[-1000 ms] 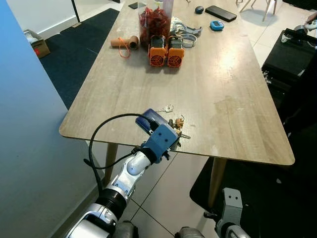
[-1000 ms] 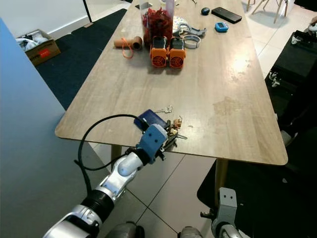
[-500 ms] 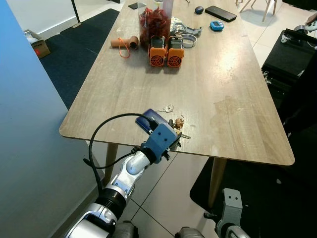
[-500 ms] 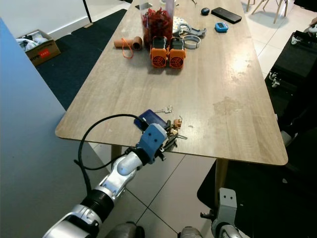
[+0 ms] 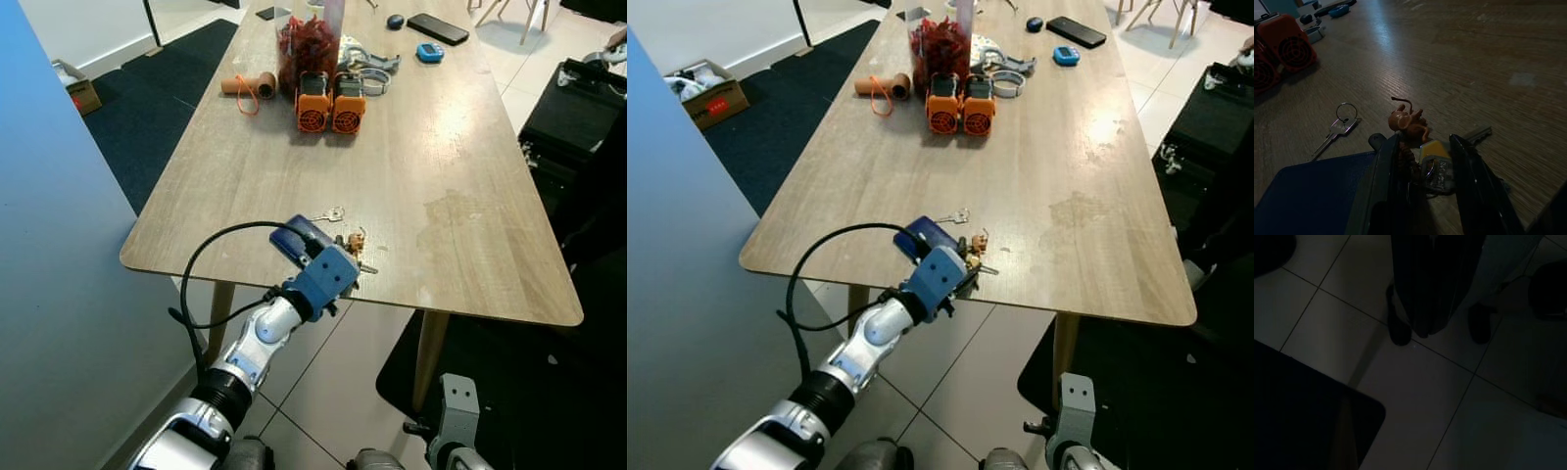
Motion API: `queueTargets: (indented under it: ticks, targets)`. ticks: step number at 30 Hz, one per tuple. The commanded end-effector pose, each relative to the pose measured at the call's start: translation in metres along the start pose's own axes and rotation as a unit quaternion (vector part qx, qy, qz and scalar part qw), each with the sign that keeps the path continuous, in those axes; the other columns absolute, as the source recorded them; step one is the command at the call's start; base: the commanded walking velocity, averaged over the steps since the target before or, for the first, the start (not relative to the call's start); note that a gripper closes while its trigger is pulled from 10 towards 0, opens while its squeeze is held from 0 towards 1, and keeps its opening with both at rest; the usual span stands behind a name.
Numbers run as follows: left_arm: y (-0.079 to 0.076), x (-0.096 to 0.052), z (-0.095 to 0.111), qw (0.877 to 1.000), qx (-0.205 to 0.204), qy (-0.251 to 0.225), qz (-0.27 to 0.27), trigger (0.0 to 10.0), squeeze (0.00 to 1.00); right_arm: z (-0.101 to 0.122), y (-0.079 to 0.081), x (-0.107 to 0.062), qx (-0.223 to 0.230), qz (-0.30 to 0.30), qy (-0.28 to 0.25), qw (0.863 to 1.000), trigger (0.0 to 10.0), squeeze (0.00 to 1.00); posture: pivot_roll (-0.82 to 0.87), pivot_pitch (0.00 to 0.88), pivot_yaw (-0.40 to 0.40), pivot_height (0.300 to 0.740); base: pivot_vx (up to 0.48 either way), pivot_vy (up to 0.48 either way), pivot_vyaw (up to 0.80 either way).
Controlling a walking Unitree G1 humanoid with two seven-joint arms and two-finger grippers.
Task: Hang keys on a hook
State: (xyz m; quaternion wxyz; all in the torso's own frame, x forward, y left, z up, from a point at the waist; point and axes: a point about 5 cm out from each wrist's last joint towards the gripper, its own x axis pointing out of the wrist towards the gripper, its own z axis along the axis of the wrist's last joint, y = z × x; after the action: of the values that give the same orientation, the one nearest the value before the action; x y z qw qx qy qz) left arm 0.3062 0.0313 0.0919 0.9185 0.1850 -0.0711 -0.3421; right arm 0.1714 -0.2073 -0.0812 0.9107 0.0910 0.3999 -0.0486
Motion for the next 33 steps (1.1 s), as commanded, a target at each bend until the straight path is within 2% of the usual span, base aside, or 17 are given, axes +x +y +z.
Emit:
queueTargets:
  ticks: [1, 6, 7, 8, 9, 10, 11, 13, 14, 26, 28, 30, 33]
  targets:
    - [0.001, -0.009, -0.02, 0.999, 0.0, 0.053, 0.0, 10.0, 0.0, -0.007, -0.002, -0.002, -0.004, -0.004, 0.017, 1.0, 10.0, 0.0, 0.04, 0.129, -0.002, 0.74, 0.0, 0.0, 0.0]
    - [0.003, -0.009, -0.022, 0.998, 0.0, 0.06, 0.003, 10.0, 0.0, -0.008, -0.002, -0.002, -0.003, -0.005, 0.016, 1.0, 10.0, 0.0, 0.04, 0.128, 0.0, 0.74, 0.0, 0.0, 0.0]
    - [0.004, -0.009, -0.022, 0.998, 0.001, 0.061, 0.004, 8.4, 0.0, -0.008, -0.002, -0.002, -0.003, -0.005, 0.016, 1.0, 10.0, 0.0, 0.04, 0.128, 0.0, 0.74, 0.0, 0.0, 0.0]
    - [0.004, -0.009, -0.022, 0.998, 0.002, 0.062, 0.005, 5.1, 0.0, -0.008, -0.002, -0.002, -0.003, -0.004, 0.016, 1.0, 10.0, 0.0, 0.04, 0.128, 0.0, 0.74, 0.0, 0.0, 0.0]
    - [0.004, -0.009, -0.022, 0.998, 0.002, 0.063, 0.005, 5.1, 0.0, -0.008, -0.002, -0.002, -0.002, -0.004, 0.016, 1.0, 10.0, 0.0, 0.04, 0.128, 0.001, 0.74, 0.0, 0.0, 0.0]
    - [0.004, -0.009, -0.021, 0.998, 0.003, 0.063, 0.005, 3.5, 0.0, -0.008, -0.002, -0.002, -0.002, -0.004, 0.016, 1.0, 10.0, 0.0, 0.04, 0.128, 0.001, 0.74, 0.0, 0.0, 0.0]
    - [0.004, -0.009, -0.021, 0.998, 0.003, 0.063, 0.005, 1.5, 0.0, -0.008, -0.002, -0.002, -0.002, -0.004, 0.016, 1.0, 10.0, 0.0, 0.04, 0.128, 0.0, 0.74, 0.0, 0.0, 0.0]
    - [0.004, -0.009, -0.021, 0.998, 0.004, 0.063, 0.005, 1.5, 0.0, -0.008, -0.002, -0.002, -0.002, -0.004, 0.016, 1.0, 10.0, 0.0, 0.04, 0.129, 0.0, 0.74, 0.0, 0.0, 0.0]
    - [0.004, -0.009, -0.021, 0.998, 0.004, 0.062, 0.006, 0.0, 0.0, -0.008, -0.002, -0.002, -0.002, -0.004, 0.016, 1.0, 10.0, 0.0, 0.04, 0.128, 0.0, 0.74, 0.0, 0.0, 0.0]
    - [0.005, -0.008, -0.018, 0.999, 0.0, 0.051, 0.012, 0.0, 0.0, -0.008, -0.002, -0.002, -0.002, -0.005, 0.016, 1.0, 10.0, 0.0, 0.04, 0.123, 0.0, 0.74, 0.0, 0.0, 0.0]
    - [0.006, -0.008, -0.016, 0.999, -0.006, 0.041, 0.016, 0.0, 0.0, -0.008, -0.002, -0.002, -0.002, -0.005, 0.016, 1.0, 10.0, 0.0, 0.04, 0.122, 0.0, 0.74, 0.0, 0.0, 0.0]
    - [0.009, -0.006, -0.002, 0.999, -0.036, -0.01, 0.033, 0.0, 0.0, -0.008, -0.002, -0.003, -0.002, -0.005, 0.015, 1.0, 10.0, 0.0, 0.04, 0.121, -0.001, 0.74, 0.0, 0.0, 0.0]
    - [0.009, -0.006, -0.002, 0.999, -0.036, -0.01, 0.033, 0.0, 0.0, -0.008, -0.002, -0.003, -0.002, -0.005, 0.015, 1.0, 10.0, 0.0, 0.04, 0.121, -0.001, 0.74, 0.0, 0.0, 0.0]
